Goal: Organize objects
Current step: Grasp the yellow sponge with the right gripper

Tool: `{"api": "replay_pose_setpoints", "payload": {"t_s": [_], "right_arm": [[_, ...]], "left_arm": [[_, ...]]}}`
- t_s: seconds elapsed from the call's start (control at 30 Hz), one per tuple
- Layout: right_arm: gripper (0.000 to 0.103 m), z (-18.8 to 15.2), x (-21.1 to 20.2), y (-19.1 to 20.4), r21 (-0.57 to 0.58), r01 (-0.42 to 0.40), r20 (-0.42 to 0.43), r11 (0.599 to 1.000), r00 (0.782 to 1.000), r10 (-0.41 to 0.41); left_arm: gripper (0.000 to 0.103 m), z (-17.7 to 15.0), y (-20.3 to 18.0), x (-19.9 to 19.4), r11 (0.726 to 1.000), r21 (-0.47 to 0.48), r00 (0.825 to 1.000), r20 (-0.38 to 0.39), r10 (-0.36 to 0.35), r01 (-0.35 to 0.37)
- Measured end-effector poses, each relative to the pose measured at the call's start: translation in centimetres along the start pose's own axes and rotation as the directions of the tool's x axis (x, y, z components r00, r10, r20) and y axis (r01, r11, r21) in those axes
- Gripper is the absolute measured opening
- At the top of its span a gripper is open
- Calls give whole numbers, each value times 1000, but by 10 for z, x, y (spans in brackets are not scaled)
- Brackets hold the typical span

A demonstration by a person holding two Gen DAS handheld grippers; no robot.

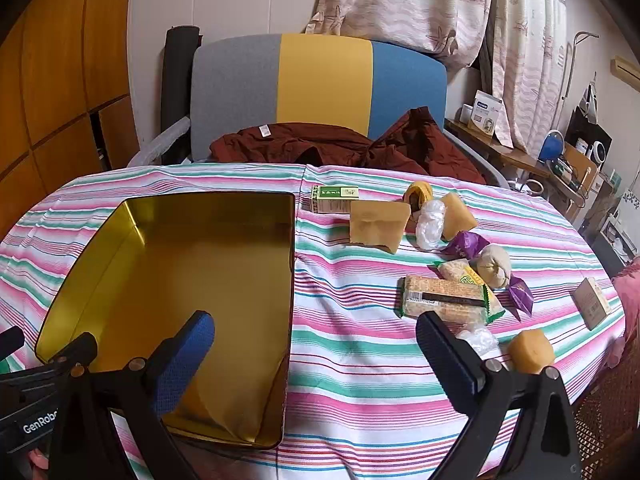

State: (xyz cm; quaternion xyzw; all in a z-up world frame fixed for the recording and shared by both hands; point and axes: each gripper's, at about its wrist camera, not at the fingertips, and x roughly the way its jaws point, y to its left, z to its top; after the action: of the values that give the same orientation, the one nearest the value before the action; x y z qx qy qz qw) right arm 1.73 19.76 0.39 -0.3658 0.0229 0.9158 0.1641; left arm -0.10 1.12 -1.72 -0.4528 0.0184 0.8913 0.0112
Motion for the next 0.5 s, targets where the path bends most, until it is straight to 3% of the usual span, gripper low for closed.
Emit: {"api": "replay_pose_setpoints", "payload": {"t_s": [0.23, 0.4, 0.5], "right_arm": [[103, -1, -3, -6, 12, -11, 6, 1000, 1000, 11], [103, -2, -7, -18, 42, -23, 23, 999, 999, 22], [103, -3, -12, -33, 50, -22, 55, 999, 998, 19]], "left_arm": [[103, -3, -7, -3, 1000, 25, 1000, 16, 3, -4], [103, -5, -12, -4, 999, 26, 999, 14, -43, 43], [103, -7, -16, -1, 994, 18, 994, -17, -105, 106]]}}
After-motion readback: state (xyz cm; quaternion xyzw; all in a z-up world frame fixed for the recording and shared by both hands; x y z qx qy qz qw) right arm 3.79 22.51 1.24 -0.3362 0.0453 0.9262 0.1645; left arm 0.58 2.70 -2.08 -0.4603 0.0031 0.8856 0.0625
